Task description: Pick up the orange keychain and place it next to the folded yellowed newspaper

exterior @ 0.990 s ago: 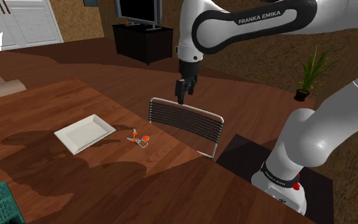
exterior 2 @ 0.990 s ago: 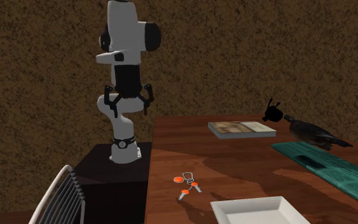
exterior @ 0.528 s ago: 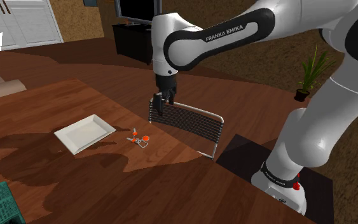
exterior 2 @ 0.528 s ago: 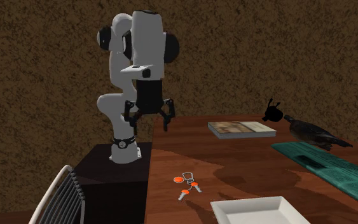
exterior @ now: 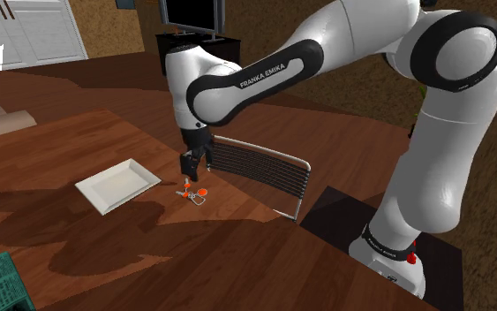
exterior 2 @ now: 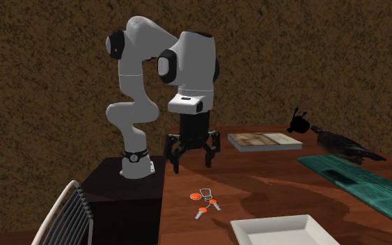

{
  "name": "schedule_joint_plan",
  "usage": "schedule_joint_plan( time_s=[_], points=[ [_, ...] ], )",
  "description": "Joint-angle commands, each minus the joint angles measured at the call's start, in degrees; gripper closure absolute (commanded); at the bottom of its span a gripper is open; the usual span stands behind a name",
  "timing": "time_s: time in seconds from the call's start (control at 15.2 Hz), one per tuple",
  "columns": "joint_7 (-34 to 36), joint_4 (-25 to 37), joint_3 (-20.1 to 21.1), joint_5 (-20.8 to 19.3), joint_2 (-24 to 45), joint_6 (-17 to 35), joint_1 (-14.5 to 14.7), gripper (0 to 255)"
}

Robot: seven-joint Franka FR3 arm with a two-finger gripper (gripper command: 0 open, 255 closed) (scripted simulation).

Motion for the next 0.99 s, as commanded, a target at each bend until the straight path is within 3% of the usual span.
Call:
schedule_joint_plan(
  time_s=[0.0, 0.26, 0.92],
  points=[
    [1.4, 3.9, 0.5, -1.8, 4.5, -0.1, 1.3, 0],
    [3.1, 10.4, 0.8, -4.5, 11.5, -0.7, 3.7, 0],
    [3.7, 7.2, 0.3, -5.4, 13.5, 4.4, 3.7, 0]
  ],
)
